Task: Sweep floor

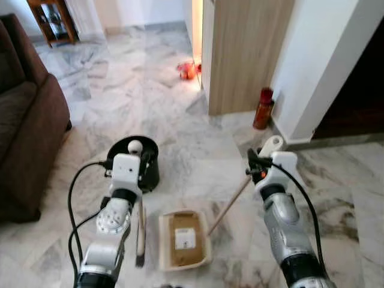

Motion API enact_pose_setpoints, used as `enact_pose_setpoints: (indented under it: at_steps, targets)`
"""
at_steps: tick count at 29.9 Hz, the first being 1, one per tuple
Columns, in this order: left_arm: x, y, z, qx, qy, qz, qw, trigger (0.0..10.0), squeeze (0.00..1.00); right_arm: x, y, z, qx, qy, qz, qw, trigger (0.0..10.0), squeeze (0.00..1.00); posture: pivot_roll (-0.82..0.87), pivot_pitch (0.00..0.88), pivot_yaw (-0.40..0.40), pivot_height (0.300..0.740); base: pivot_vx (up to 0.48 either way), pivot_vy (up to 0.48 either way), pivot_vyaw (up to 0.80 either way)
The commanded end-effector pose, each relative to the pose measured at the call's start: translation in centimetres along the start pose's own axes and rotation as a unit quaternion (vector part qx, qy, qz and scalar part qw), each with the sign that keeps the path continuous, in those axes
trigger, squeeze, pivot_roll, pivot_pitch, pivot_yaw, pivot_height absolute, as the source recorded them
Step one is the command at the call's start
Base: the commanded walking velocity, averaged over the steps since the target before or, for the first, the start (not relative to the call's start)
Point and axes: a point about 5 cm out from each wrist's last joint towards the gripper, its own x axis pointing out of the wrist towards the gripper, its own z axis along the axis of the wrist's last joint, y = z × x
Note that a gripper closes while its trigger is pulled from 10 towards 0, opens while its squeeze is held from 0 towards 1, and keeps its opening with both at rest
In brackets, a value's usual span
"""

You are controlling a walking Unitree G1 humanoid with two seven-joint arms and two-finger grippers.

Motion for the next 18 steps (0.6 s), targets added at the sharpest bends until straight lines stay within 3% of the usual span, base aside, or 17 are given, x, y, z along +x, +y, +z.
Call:
enact_pose_setpoints:
  at_steps: [1,6,18]
  targets:
    - [0.14,0.41,0.45,0.005,-0.01,0.005,1.0,10.0,0.0,0.52,0.45,1.2,-0.009,-0.025,0.009,1.0,10.0,0.0,0.12,0.063,0.037,0.74,0.0,0.27,0.0]
    - [0.18,0.36,0.44,0.006,-0.009,0.004,1.0,10.0,0.0,0.5,0.58,1.23,-0.009,-0.028,0.013,0.999,10.0,0.0,0.12,0.062,0.038,0.74,0.0,0.272,0.62]
    - [0.18,0.34,0.44,0.008,-0.009,0.004,1.0,10.0,0.0,0.51,0.54,1.16,-0.005,-0.025,0.011,1.0,10.0,0.0,0.12,0.066,0.037,0.74,0.0,0.249,0.0]
